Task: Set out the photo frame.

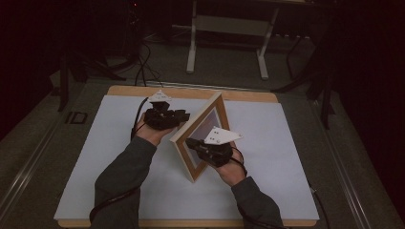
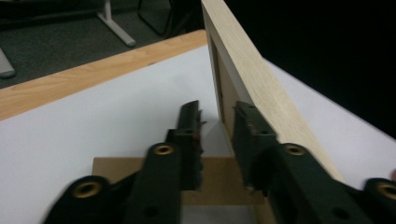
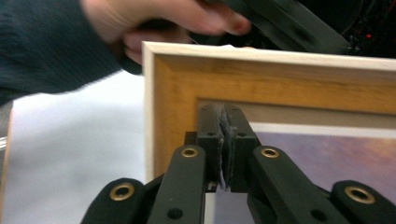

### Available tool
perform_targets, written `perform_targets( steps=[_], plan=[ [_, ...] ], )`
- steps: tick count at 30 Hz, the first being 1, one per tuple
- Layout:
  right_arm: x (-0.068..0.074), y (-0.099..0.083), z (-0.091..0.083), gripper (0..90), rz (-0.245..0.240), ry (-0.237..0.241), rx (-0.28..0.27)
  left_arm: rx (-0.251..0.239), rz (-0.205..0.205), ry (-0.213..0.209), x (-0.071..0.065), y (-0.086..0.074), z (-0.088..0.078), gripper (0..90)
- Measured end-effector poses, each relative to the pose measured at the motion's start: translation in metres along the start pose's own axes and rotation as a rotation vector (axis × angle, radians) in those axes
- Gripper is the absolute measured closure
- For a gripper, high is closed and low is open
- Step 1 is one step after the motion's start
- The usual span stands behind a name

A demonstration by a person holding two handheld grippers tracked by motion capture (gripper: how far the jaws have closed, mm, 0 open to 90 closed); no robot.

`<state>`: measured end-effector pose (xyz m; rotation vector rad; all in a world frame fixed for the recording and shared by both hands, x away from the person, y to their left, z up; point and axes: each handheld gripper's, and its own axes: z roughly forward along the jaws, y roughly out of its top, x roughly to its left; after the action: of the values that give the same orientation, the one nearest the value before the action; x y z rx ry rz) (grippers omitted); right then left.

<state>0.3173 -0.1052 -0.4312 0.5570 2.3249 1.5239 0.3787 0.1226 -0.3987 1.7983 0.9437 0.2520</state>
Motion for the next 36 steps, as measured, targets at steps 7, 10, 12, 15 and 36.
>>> perform_targets(
  steps=[7,10,12,15,36],
  plan=[
    [-0.018,-0.010,-0.010,78.2,0.029,-0.038,0.033,-0.044,-0.047,0.005,-0.004,-0.011,-0.030,53.2],
    [-0.023,-0.014,-0.013,75.5,0.035,-0.051,0.046,-0.073,-0.053,-0.010,-0.009,-0.016,-0.042,48.8],
    [-0.027,-0.016,-0.015,73.8,0.042,-0.059,0.054,-0.085,-0.052,-0.010,-0.013,-0.019,-0.048,45.4],
    [-0.031,-0.019,-0.017,71.6,0.054,-0.070,0.061,-0.101,-0.049,-0.009,-0.020,-0.023,-0.055,42.0],
    [-0.050,-0.026,-0.032,64.3,0.071,-0.121,0.072,-0.013,-0.046,0.102,-0.064,-0.071,-0.043,51.1]
  ],
)
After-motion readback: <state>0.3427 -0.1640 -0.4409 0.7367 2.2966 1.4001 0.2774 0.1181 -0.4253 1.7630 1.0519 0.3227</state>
